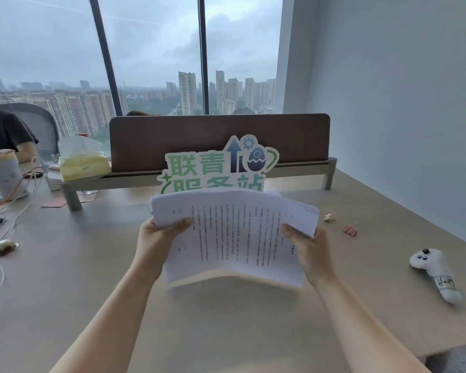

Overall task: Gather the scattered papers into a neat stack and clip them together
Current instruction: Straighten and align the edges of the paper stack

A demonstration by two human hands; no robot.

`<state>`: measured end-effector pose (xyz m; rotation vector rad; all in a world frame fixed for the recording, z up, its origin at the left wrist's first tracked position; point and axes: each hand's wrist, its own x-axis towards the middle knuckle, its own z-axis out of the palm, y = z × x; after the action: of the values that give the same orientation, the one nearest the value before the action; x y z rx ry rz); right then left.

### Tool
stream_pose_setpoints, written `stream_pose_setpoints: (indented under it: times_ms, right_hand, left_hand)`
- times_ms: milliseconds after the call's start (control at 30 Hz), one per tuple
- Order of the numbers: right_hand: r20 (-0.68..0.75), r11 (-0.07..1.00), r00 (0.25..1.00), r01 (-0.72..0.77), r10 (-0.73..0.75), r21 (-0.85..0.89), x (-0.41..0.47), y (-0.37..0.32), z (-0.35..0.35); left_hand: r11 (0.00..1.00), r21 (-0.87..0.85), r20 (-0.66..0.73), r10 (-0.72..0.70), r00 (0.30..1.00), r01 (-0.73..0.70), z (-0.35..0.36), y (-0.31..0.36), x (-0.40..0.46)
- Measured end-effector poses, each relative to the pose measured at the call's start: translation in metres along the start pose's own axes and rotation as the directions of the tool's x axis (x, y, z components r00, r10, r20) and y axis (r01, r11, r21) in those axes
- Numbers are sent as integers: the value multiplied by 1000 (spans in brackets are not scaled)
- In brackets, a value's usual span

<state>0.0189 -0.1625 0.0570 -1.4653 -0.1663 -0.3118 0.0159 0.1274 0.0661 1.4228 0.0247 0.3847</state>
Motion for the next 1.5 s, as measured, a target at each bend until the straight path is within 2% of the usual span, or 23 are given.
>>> stream_pose_setpoints:
  times_ms: [67,133,200,267,400,500,567,733,900,1100,1300,1433,1500]
  right_hand:
    - [35,999,999,-17,16,32,1,1,-2]
    - [68,996,994,-87,85,32,-2,10,-3]
    - [49,993,992,-118,118,-4,-4,18,0]
    - [32,995,994,-100,101,-11,-1,16,2]
    - [94,998,994,-60,57,25,7,7,-4]
    - [148,992,981,-126,122,13,0,18,-9]
    - [134,983,976,-180,173,38,-2,23,-9]
    - [166,991,978,-132,125,29,5,20,-12]
    - [193,979,961,-205,198,18,-5,37,-11]
    - [181,978,961,-206,210,-36,-11,49,-10]
    - [130,972,963,-228,235,-64,-6,50,-5]
    - [30,958,958,-283,285,-54,6,37,-7]
    - [-37,958,957,-286,286,18,9,29,-10]
  left_hand:
    - [1000,-5,23,1,1000,-1,-5,0,0]
    - [997,54,61,-56,997,53,-10,-12,-5]
    - [992,88,65,-102,993,96,-11,-24,-12]
    - [993,71,48,-93,994,90,-12,-26,-11]
    - [998,45,90,-41,995,37,-20,-21,-1]
    - [992,65,163,-115,980,106,-24,-33,-11]
    - [990,38,169,-142,975,138,-24,-40,-15]
    - [994,32,178,-107,978,103,-26,-35,-8]
    - [986,37,194,-169,966,165,-31,-51,-19]
    - [985,44,167,-172,971,167,-28,-56,-22]
    - [984,17,48,-181,982,180,-20,-55,-21]
    - [983,-59,-30,-176,984,174,-14,-44,-17]
    - [979,-102,-60,-183,981,177,-10,-38,-16]
